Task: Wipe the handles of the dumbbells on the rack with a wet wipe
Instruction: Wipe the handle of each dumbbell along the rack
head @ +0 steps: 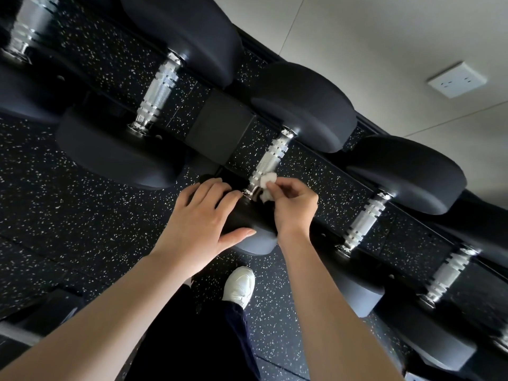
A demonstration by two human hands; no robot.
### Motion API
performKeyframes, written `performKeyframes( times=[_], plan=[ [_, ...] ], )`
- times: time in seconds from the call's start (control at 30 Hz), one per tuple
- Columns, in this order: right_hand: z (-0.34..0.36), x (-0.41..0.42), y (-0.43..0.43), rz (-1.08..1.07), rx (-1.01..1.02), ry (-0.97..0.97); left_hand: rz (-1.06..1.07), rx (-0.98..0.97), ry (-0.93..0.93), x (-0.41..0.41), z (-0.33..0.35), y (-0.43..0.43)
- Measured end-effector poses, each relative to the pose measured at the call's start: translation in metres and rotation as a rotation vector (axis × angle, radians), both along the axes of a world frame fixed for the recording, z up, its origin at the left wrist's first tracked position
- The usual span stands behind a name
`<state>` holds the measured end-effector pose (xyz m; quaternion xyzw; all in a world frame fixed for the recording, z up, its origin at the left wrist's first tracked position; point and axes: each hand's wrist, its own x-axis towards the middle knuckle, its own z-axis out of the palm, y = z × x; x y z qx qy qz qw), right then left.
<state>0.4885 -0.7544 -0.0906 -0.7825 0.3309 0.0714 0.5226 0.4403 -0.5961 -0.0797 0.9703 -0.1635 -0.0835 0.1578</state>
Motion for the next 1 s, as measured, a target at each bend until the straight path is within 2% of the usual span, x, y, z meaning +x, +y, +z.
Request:
performKeyframes(
  times=[0.17, 0.33, 0.47, 0.67, 0.87, 1.0],
  plan=[
    [0.004, 0.032, -0.002, -0.156, 0.052, -0.094, -0.007, -0.01, 0.002, 0.0, 0.0, 0.001],
    [0.004, 0.059, -0.005, -0.301, 0.2, -0.168, 0.0, -0.014, 0.01, 0.001, 0.0, 0.0],
    [0.0, 0.048, -0.003, -0.252, 0.347, -0.144, -0.006, -0.008, 0.026, 0.001, 0.0, 0.001],
    [-0.008, 0.057, -0.012, -0.199, 0.384, -0.132, -0.023, -0.004, 0.018, 0.001, -0.002, 0.002],
    [-0.013, 0.061, -0.014, -0.207, 0.666, -0.135, -0.013, -0.015, -0.002, 0.001, -0.004, 0.001],
    [-0.015, 0.058, -0.021, -0.146, 0.711, -0.105, 0.001, -0.019, -0.004, 0.0, -0.005, 0.0]
  ],
)
